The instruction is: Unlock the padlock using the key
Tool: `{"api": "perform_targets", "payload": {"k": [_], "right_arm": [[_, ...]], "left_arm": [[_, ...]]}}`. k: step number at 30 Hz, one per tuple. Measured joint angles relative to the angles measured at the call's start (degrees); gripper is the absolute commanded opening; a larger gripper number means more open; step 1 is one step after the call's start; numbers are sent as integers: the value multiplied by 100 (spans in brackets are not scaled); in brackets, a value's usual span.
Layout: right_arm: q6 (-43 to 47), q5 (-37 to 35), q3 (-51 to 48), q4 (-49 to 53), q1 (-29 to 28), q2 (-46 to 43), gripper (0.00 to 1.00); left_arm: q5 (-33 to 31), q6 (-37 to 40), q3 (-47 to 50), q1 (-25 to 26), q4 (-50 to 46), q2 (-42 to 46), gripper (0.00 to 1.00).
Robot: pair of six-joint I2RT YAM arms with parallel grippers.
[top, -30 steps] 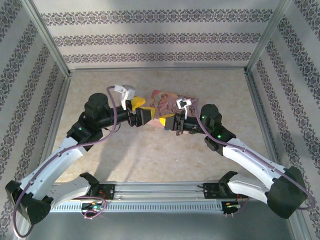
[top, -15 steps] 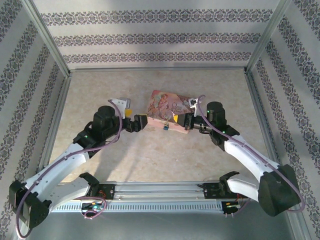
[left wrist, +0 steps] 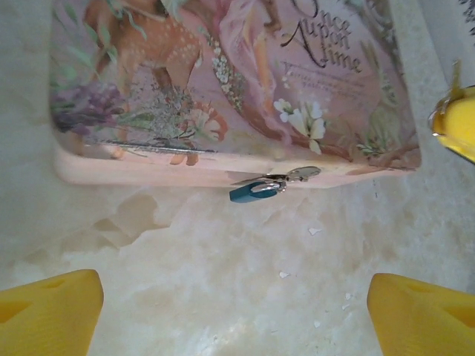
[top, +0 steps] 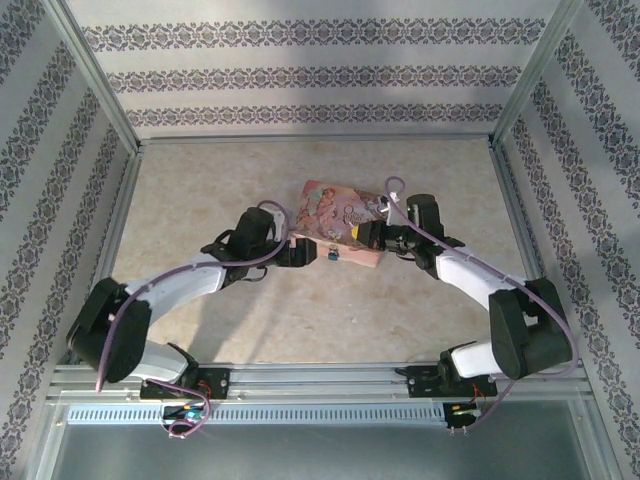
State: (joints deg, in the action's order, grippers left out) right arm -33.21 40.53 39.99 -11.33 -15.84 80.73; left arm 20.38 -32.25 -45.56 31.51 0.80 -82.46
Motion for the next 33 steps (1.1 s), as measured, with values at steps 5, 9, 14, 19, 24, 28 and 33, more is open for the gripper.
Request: {"api": "perform_targets", "payload": {"k": [5, 9, 14, 19, 24, 28, 33], "right_arm": [[20, -44, 205, -4, 35, 321, 0], [24, -68, 260, -22, 72, 549, 0], [26, -70, 260, -15, 72, 763, 0], [44, -70, 260, -24, 72, 793, 0], [42, -70, 247, -74, 17, 804, 0], [33, -90, 195, -181, -114, 815, 0], [0, -232, 173, -286, -282, 815, 0]], "left_arm": [[256, -212, -258, 0, 275, -603, 91], [428, -330, -302, -11, 472, -890, 90], [590, -428, -494, -44, 636, -1196, 90], [684, -450, -717, -138, 793, -1416, 90], [793, -444, -896, -289, 874, -1659, 90], [809, -396, -1106, -389, 868, -1882, 90], [796, -304, -1154, -426, 885, -1930, 90]]}}
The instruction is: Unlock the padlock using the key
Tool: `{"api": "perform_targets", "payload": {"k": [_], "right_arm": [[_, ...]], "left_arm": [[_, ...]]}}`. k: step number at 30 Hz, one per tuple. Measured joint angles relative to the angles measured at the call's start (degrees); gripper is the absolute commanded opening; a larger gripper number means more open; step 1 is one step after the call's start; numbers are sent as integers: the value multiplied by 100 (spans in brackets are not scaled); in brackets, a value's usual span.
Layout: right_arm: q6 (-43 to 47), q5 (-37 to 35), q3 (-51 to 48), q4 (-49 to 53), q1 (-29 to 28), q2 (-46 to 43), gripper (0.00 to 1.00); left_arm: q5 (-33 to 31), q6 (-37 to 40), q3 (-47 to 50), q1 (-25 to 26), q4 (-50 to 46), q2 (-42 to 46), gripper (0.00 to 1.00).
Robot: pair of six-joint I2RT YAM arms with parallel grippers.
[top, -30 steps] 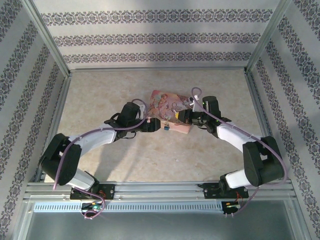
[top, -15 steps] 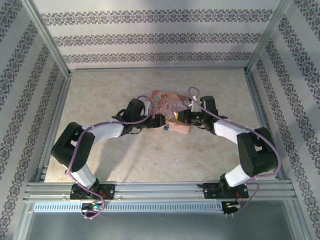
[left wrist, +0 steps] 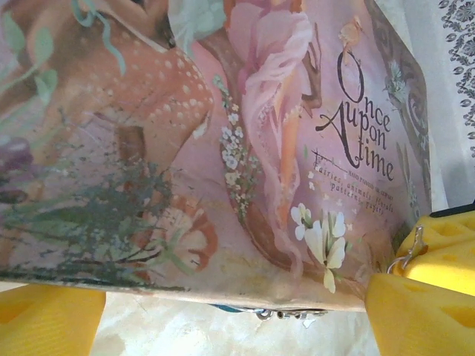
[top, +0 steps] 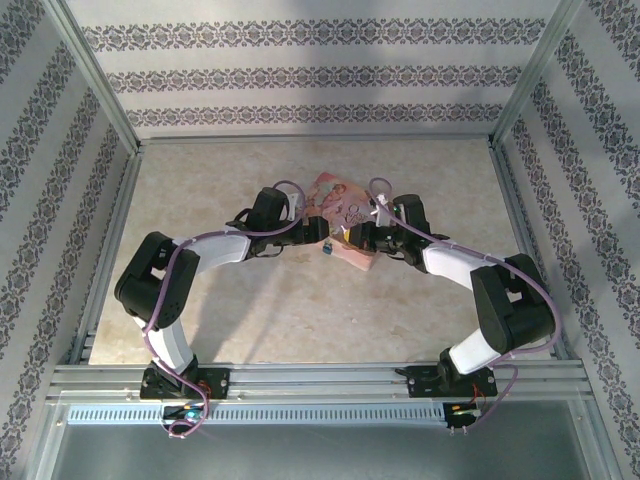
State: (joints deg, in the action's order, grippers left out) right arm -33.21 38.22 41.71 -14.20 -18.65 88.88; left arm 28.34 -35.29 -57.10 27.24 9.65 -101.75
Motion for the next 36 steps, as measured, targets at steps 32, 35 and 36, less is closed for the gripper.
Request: {"api": "perform_targets", "payload": {"k": [32, 35, 36], "right_arm": [[-96, -136, 0, -17, -37, -2, 0], [-94, -138, 0, -17, -37, -2, 0], [-96, -138, 0, -17, -37, -2, 0]], "left_arm": [[186, 1403, 1126, 417, 809, 243, 68], [181, 1480, 931, 450, 833, 33, 66], [170, 1499, 876, 461, 839, -33, 66]]}}
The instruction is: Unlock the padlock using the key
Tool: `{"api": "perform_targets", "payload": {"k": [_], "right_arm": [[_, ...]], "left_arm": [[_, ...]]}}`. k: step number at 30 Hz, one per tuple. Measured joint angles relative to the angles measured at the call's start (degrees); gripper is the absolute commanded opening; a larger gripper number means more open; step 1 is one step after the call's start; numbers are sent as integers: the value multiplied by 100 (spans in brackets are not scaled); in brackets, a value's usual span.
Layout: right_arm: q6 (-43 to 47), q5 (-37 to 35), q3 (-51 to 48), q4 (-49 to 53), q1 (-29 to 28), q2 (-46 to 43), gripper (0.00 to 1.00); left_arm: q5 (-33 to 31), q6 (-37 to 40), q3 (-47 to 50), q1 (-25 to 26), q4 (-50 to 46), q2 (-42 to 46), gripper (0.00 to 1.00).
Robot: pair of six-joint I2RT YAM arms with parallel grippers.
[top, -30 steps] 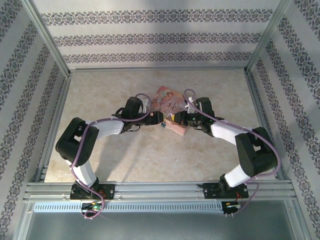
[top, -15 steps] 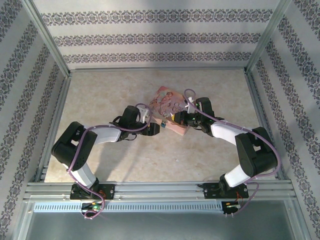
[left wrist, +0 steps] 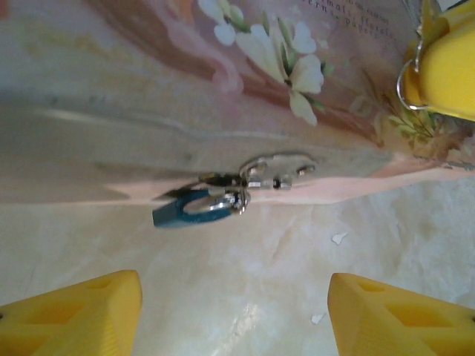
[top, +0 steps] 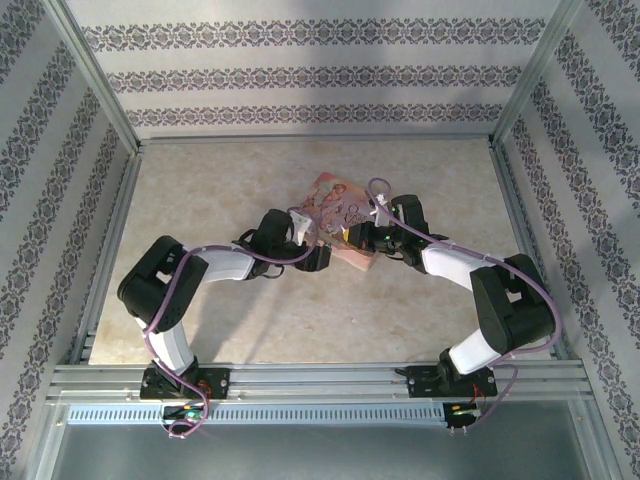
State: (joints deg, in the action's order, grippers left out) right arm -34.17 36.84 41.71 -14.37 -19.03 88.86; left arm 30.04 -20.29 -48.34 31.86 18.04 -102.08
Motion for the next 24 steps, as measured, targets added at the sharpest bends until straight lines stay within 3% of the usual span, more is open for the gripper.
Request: {"api": "perform_targets", "payload": {"k": [24], "right_arm": [[4, 2, 0, 2, 0, 0, 0]], "left_arm": [[-70, 127, -527, 175, 94, -612, 57]]}}
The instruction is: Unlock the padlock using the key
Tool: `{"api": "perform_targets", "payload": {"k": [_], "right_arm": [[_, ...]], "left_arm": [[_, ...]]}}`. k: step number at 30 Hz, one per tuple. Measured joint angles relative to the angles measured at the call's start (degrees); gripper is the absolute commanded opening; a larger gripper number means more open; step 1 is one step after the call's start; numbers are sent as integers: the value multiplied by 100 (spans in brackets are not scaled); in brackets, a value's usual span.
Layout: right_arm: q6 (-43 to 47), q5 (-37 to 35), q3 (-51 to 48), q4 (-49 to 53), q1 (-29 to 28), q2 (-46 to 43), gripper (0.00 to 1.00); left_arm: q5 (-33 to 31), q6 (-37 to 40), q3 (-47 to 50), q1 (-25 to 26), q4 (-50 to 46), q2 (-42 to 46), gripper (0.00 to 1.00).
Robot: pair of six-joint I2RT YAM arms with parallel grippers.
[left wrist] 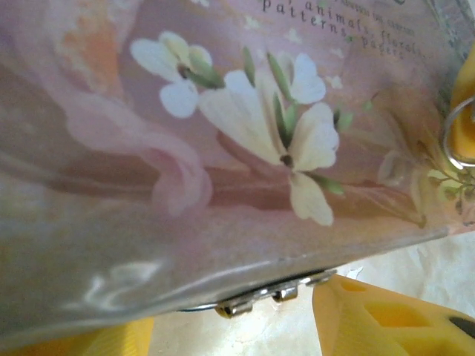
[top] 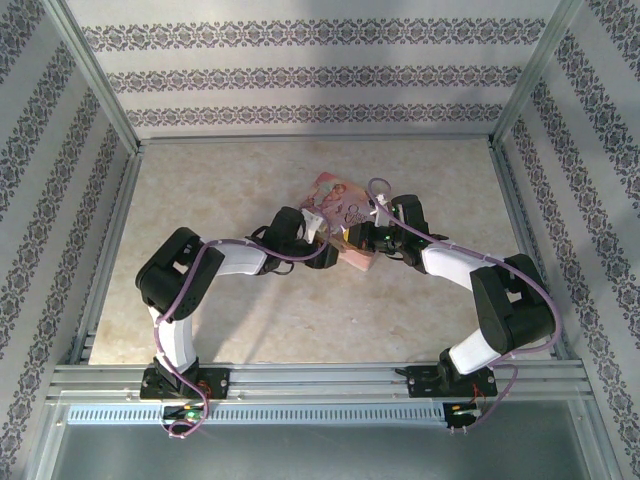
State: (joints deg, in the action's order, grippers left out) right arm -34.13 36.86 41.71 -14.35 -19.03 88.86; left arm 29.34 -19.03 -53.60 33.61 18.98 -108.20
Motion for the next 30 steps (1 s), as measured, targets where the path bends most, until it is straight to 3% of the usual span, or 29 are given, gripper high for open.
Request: {"api": "perform_targets", "payload": {"k": [11, 25, 30], "right_arm": [[0, 0, 0, 0, 0, 0, 0], [0, -2, 0, 0, 0, 0, 0], [0, -24, 0, 2, 0, -9, 0]], "left_arm": [[2, -190, -4, 94, 98, -20, 53], [-151, -599, -4, 90, 192, -92, 30], [-219, -739, 2, 90, 219, -94, 27]]}}
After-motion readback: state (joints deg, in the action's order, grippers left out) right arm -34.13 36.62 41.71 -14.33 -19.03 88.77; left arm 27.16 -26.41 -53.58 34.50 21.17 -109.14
